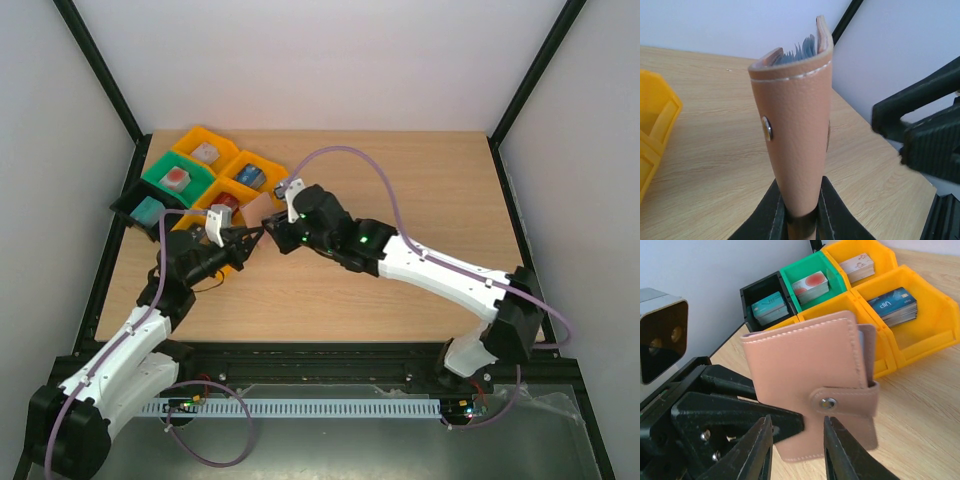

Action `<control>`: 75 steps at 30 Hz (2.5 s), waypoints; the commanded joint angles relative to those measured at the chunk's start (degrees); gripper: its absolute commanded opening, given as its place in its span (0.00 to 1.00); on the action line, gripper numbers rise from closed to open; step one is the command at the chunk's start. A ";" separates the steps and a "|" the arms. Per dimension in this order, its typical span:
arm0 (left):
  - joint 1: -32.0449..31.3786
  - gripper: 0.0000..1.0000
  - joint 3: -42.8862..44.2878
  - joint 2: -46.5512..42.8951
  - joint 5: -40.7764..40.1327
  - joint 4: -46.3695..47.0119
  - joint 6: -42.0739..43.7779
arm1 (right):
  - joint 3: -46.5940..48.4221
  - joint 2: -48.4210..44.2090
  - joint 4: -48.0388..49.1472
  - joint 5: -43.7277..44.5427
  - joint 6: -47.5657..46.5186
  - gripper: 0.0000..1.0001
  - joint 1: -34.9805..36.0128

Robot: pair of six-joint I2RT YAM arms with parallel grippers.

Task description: Take the credit cards out of the card holder

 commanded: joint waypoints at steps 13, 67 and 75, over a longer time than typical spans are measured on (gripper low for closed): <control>0.91 0.02 0.66 -1.13 0.96 3.27 -0.41 | 6.84 9.37 -1.39 11.43 -0.03 0.33 1.70; 4.41 0.02 15.95 1.89 45.14 -7.22 26.10 | -2.39 -10.88 -0.02 -53.97 -15.74 0.55 -17.90; 3.79 0.02 15.80 1.39 46.48 -7.80 27.73 | -2.59 -10.79 -0.78 -49.37 -16.82 0.49 -15.44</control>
